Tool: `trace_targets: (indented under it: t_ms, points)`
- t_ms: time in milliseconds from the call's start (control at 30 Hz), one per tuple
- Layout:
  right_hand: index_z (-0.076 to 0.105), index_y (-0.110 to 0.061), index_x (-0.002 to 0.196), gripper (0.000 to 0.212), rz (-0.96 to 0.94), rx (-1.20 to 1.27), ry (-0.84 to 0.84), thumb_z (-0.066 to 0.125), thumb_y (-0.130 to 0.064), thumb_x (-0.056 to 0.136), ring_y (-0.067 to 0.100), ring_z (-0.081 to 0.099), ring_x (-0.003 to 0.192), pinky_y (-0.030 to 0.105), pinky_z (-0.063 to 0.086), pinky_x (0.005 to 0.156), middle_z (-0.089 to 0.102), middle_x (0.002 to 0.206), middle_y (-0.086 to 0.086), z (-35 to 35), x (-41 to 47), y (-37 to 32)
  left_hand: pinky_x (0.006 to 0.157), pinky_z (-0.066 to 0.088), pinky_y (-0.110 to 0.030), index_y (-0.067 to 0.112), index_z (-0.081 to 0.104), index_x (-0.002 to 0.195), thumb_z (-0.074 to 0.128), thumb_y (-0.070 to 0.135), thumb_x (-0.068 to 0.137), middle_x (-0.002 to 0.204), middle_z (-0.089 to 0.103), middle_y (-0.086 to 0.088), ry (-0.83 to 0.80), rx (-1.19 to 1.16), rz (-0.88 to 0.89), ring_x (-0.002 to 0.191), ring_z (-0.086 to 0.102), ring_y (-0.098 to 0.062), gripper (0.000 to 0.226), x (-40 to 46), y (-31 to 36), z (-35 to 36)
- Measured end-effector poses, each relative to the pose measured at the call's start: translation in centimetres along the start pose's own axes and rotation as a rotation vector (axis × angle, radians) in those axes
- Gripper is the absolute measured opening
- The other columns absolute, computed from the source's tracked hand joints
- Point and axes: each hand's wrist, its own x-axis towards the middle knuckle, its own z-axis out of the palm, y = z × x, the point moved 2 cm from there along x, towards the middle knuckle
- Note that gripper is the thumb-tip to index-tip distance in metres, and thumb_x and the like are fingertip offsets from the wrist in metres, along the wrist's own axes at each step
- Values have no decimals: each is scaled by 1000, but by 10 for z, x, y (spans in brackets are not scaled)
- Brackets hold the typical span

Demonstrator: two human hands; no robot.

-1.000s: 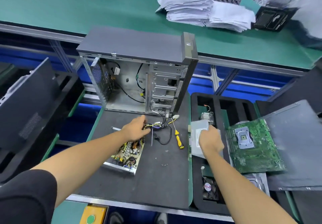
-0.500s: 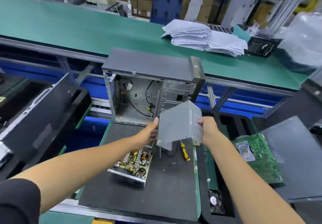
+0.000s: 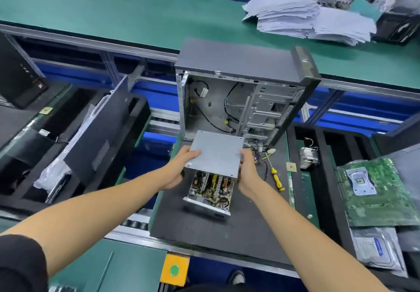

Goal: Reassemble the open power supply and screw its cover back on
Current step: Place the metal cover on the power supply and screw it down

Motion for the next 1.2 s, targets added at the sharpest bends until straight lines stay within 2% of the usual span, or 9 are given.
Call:
trace_targets:
  t_ms: [100, 200, 367, 433, 533, 733, 900, 1067, 1200]
  points:
    - [36, -13, 133, 79, 55, -135, 105, 60, -57, 72, 35, 57, 118, 50, 50, 97, 53, 133, 15, -1, 0, 18, 122, 28, -51, 22, 51, 131, 76, 58, 72, 133, 65, -2, -30, 36, -22, 132, 55, -27, 74, -4, -8, -3]
    - [30, -16, 130, 87, 97, -247, 95, 63, -55, 60, 32, 45, 130, 58, 39, 108, 40, 144, 13, -8, -2, 31, 121, 29, -50, 24, 51, 128, 75, 62, 70, 128, 66, 2, -48, 82, -36, 129, 56, -24, 73, -9, -15, -2]
    - [23, -18, 141, 81, 59, -277, 116, 65, -46, 77, 23, 36, 128, 44, 33, 102, 30, 149, 1, -17, 3, 44, 102, 47, -40, 24, 50, 118, 80, 64, 65, 118, 68, 0, -31, 116, -43, 109, 66, -16, 73, -15, -27, -8]
    - [22, -21, 142, 73, 24, -272, 121, 64, -38, 85, 21, 34, 122, 40, 29, 94, 28, 147, -2, -22, 7, 49, 105, 46, -42, 25, 50, 115, 81, 67, 64, 121, 65, -1, -23, 125, -43, 113, 64, -18, 73, -15, -33, -11]
    - [31, -18, 130, 75, 40, -295, 69, 66, -48, 71, 17, 40, 115, 38, 33, 86, 36, 138, 1, -25, 1, 48, 116, 37, -51, 26, 52, 116, 81, 71, 66, 129, 63, -1, -11, 147, -25, 127, 57, -27, 74, -16, -38, -15]
    - [34, -26, 110, 71, 68, -283, 18, 71, -52, 54, 25, 46, 109, 39, 40, 81, 43, 129, 9, -30, -3, 54, 111, 46, -52, 25, 52, 124, 83, 66, 71, 119, 73, 4, -21, 179, -7, 114, 69, -24, 73, -21, -37, -19]
    - [34, -30, 106, 70, 85, -319, -4, 72, -55, 54, 31, 48, 123, 46, 41, 92, 44, 133, 10, -35, -1, 60, 106, 51, -46, 32, 48, 130, 85, 62, 71, 120, 74, 2, -40, 197, -28, 115, 70, -26, 76, -24, -39, -19]
    - [32, -24, 125, 87, 51, -354, -27, 73, -53, 53, 30, 48, 126, 53, 39, 108, 44, 136, 10, -42, 1, 58, 108, 46, -48, 46, 45, 130, 85, 70, 64, 125, 70, -6, -33, 299, -54, 121, 63, -28, 80, -23, -42, -19]
    - [32, -23, 123, 88, 78, -356, -41, 71, -54, 50, 29, 45, 128, 51, 36, 110, 44, 135, 9, -37, -1, 60, 110, 47, -47, 42, 45, 130, 83, 61, 74, 126, 70, -4, -21, 286, -72, 116, 68, -25, 70, -21, -45, -21]
